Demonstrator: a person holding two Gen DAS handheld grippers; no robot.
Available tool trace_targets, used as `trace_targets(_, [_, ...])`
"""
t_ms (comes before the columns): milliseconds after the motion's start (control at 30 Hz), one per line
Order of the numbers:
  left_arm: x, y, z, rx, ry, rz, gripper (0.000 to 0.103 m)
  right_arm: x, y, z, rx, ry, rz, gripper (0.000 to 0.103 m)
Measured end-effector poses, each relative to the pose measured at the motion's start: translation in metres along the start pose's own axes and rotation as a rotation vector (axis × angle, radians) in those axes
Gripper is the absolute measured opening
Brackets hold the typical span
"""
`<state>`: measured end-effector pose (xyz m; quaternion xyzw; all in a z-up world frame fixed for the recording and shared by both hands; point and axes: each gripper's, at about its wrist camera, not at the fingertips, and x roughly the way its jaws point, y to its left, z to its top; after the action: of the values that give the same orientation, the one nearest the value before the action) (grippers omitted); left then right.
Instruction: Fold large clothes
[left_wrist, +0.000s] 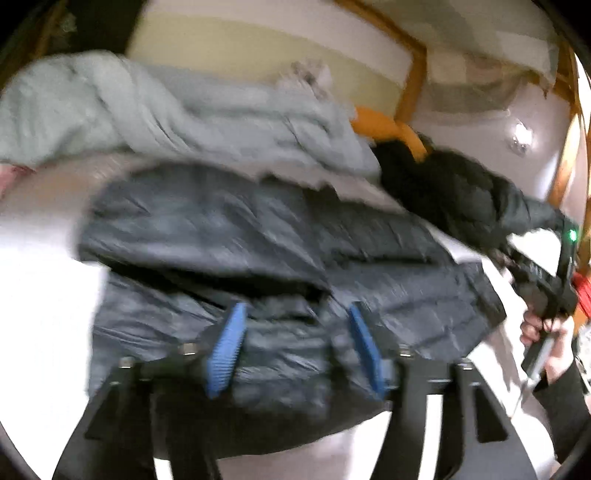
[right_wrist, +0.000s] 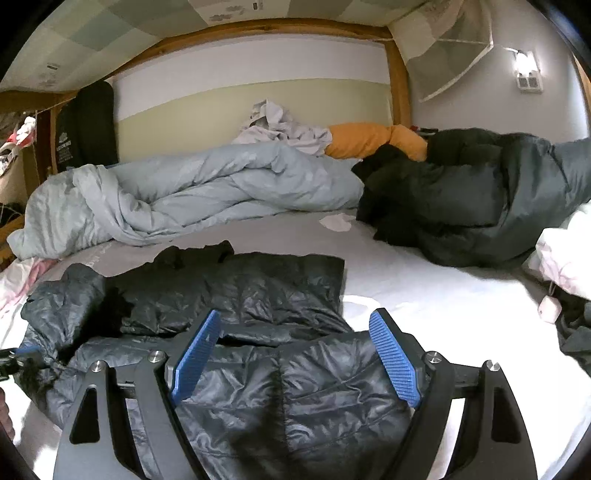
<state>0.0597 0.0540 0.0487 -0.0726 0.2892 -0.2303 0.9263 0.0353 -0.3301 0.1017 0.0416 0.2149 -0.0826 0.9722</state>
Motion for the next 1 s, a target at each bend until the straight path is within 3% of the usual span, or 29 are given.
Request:
trace_targets(33, [-0.007,0.006,0.003,-0.021,-0.03,0.013,0.08,-0.002,0.0,0.0,-0.002,-0.006,-0.001,0.085])
trace_targets(67, [-0.013,0.013,0.007,-0.05,-0.058,0.029,0.085,-0.004,-0.001,0.001,0.0,-0.01,-0.001,0.085])
trace_targets(167, [-0.018,0.044,0.01,-0.132,-0.09,0.099,0.085,-0.005,-0.006,0.0,0.022,-0.005,0.006,0.085])
trace_targets(333, [-0.001,0.098,0.018,-0.292,-0.053,0.188,0.086,-0.006,-0.012,0.002,0.034,-0.013,-0.012,0.085])
trace_targets(400, [0.017,0.107,0.021,-0.302,0.022,0.258,0.082,-0.007,-0.013,0.004,0.04,-0.019,-0.008,0.085])
trace_targets(433, [0.024,0.106,0.024,-0.283,0.034,0.251,0.068,-0.007,-0.014,0.005,0.045,-0.021,0.001,0.085])
trace_targets(467, [0.025,0.104,0.025,-0.262,0.032,0.234,0.047,-0.007,-0.014,0.006,0.046,-0.022,0.007,0.085])
trace_targets(567, [0.027,0.075,0.038,-0.163,-0.004,0.212,0.021,-0.007,-0.013,0.006,0.029,-0.024,0.004,0.085])
trace_targets(633, [0.022,0.049,0.047,-0.107,-0.061,0.159,0.011,-0.007,-0.012,0.007,0.013,-0.03,-0.009,0.085])
trace_targets(800, [0.016,-0.028,0.066,0.009,-0.163,-0.005,0.01,-0.009,-0.016,0.009,0.024,-0.035,-0.014,0.085])
trace_targets(1000, [0.036,-0.125,0.072,0.137,-0.125,-0.2,0.01,-0.013,-0.033,0.013,0.086,-0.045,-0.02,0.085])
